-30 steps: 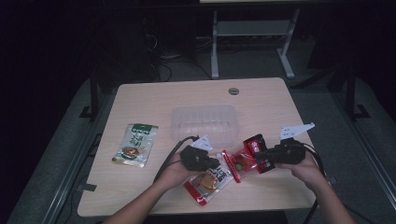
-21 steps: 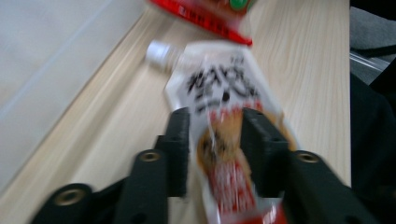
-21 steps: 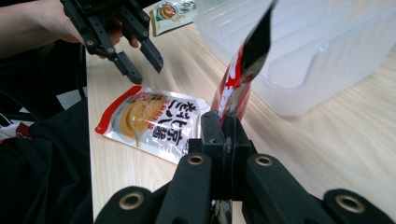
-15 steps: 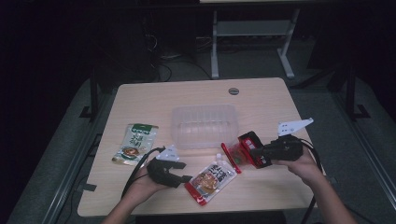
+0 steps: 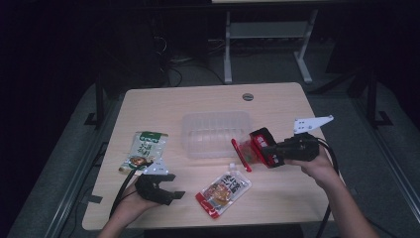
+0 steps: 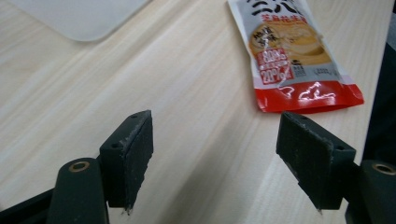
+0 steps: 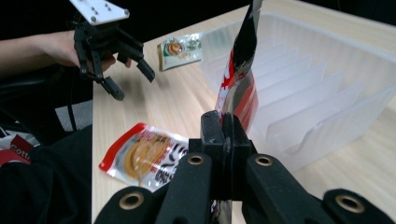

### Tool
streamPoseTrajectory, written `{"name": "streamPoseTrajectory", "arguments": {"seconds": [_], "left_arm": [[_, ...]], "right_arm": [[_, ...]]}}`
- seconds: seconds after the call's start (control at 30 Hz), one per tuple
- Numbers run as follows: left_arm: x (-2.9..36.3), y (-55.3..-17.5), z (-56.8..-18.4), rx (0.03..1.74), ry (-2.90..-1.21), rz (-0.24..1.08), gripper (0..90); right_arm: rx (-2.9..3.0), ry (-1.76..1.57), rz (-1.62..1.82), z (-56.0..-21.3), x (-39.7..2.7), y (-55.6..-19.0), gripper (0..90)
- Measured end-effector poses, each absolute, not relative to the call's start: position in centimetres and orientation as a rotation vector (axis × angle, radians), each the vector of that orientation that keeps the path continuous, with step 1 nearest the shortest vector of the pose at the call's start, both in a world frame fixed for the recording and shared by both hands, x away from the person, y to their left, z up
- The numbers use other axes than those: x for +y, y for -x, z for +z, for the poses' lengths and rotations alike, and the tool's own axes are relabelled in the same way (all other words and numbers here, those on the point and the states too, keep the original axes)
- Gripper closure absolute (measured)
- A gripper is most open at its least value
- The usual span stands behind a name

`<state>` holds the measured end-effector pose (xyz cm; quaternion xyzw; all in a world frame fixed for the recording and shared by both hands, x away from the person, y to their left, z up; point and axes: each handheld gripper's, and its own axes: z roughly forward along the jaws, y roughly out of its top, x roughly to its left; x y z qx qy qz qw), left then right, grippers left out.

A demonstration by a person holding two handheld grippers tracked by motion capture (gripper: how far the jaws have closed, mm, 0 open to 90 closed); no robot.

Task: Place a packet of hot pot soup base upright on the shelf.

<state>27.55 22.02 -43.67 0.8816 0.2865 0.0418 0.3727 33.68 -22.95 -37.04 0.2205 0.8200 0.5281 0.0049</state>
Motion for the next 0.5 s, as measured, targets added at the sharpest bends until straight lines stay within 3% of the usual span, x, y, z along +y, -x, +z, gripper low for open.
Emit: {"name": "streamPoseTrajectory", "arguments": {"seconds": [0.5], "left_arm": [[22.3,-28.1,-43.6,0.704,-2.246,0.112,23.7]], "right_arm": [[2.505,-0.664,1.657,-34.8,-20.9,-36.5,89.9]]}}
